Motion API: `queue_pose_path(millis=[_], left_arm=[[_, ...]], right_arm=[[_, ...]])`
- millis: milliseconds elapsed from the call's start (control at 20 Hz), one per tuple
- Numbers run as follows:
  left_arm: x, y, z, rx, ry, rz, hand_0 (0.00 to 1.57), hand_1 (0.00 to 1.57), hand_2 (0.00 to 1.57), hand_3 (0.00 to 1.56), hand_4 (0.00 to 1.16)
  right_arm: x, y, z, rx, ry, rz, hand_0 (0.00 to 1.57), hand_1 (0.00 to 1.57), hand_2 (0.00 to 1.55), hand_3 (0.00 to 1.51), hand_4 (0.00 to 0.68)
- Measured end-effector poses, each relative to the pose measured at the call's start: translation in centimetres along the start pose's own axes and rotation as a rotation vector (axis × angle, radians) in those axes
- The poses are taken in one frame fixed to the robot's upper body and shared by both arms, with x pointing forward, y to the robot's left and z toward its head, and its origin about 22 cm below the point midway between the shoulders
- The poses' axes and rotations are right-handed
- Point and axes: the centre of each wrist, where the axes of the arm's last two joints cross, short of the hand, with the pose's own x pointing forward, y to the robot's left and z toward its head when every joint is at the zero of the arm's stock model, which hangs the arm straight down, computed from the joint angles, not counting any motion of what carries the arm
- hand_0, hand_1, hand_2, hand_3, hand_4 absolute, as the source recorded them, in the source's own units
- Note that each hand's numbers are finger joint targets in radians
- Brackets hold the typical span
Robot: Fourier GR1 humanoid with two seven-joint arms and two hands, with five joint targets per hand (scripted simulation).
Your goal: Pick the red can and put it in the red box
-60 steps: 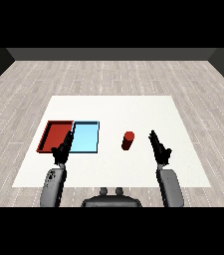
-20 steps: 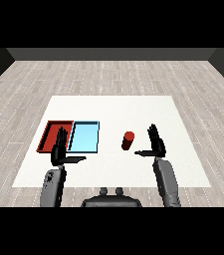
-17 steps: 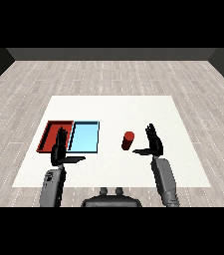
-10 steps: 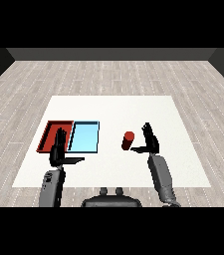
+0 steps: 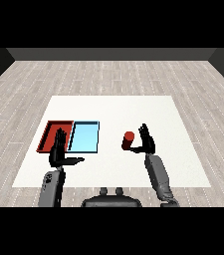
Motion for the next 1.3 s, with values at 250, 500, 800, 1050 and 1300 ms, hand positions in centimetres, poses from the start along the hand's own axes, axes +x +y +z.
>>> queue_pose_path(millis=[250,500,800,1050,1300], left_arm=[[0.1,-0.1,-0.5,-0.001,0.002,-0.007,0.0,0.0,0.0,0.0,0.0],[-0.4,0.1,-0.5,-0.01,-0.007,0.003,0.0,0.0,0.0,0.0,0.0],[-0.2,0.2,0.0,0.0,0.0,0.001,0.0,0.0,0.0,0.0,0.0],[0.1,0.1,0.0,0.008,-0.003,0.004,0.0,0.0,0.0,0.0,0.0],[0.2,0.5,0.4,0.005,-0.006,-0.002,0.0,0.0,0.0,0.0,0.0]], right_arm=[[-1.2,0.3,-0.5,-0.012,0.017,-0.02,0.0,0.0,0.0,0.0,0.0],[-1.8,1.8,-0.5,-0.012,0.025,-0.024,0.0,0.0,0.0,0.0,0.0],[-2.7,2.2,-1.0,-0.02,0.037,-0.035,0.0,0.0,0.0,0.0,0.0],[-2.5,2.2,-2.0,-0.007,0.032,-0.044,0.0,0.0,0.0,0.0,0.0],[-2.7,2.1,-1.8,0.009,0.038,-0.031,0.0,0.0,0.0,0.0,0.0]])
